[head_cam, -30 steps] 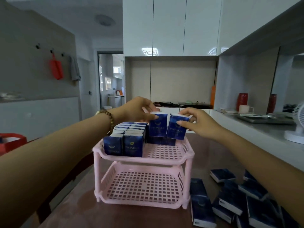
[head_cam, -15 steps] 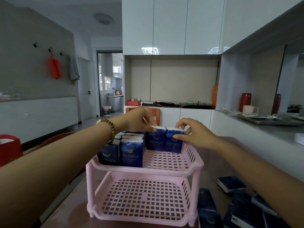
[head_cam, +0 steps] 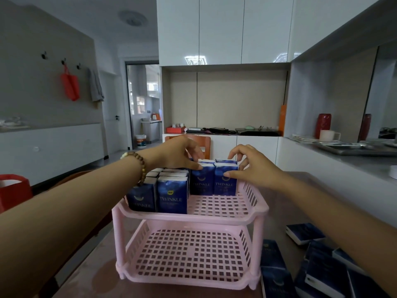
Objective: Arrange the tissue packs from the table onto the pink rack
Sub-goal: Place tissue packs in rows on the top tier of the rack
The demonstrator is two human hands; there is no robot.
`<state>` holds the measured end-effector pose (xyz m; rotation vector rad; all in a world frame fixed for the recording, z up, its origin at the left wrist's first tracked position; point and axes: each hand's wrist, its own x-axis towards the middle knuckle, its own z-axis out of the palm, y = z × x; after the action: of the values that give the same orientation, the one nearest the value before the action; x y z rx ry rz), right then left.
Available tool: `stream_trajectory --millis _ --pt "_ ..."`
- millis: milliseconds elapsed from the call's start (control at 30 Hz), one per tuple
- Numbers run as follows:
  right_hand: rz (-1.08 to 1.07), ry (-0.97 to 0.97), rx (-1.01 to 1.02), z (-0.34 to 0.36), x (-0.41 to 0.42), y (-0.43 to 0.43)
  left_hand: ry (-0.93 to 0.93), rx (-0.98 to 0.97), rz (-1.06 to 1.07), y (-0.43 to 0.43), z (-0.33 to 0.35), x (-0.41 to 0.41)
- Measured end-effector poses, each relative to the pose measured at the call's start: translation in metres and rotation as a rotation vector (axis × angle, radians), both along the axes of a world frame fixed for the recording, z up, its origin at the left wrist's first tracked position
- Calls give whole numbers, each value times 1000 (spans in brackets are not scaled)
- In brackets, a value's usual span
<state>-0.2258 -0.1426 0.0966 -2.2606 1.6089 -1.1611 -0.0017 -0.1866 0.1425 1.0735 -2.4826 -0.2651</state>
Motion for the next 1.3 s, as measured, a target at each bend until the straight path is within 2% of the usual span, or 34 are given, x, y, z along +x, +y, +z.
stream_trajectory --millis 333,533,667,800,1133,1300 --pt "8 53 -2 4 -5 20 -2 -95 49 23 2 4" --pt "22 84 64 16 -17 78 21 -205 12 91 0 0" --pt "47 105 132 0 -28 141 -132 -330 -54 148 -30 -6" --pt "21 223 282 -37 -42 199 -193 -328 -153 190 -63 -12" --pt "-83 225 451 -96 -91 307 -171 -95 -317 254 -132 -50" --pt "-145 277 492 -118 -102 347 -165 262 -420 293 -156 -68"
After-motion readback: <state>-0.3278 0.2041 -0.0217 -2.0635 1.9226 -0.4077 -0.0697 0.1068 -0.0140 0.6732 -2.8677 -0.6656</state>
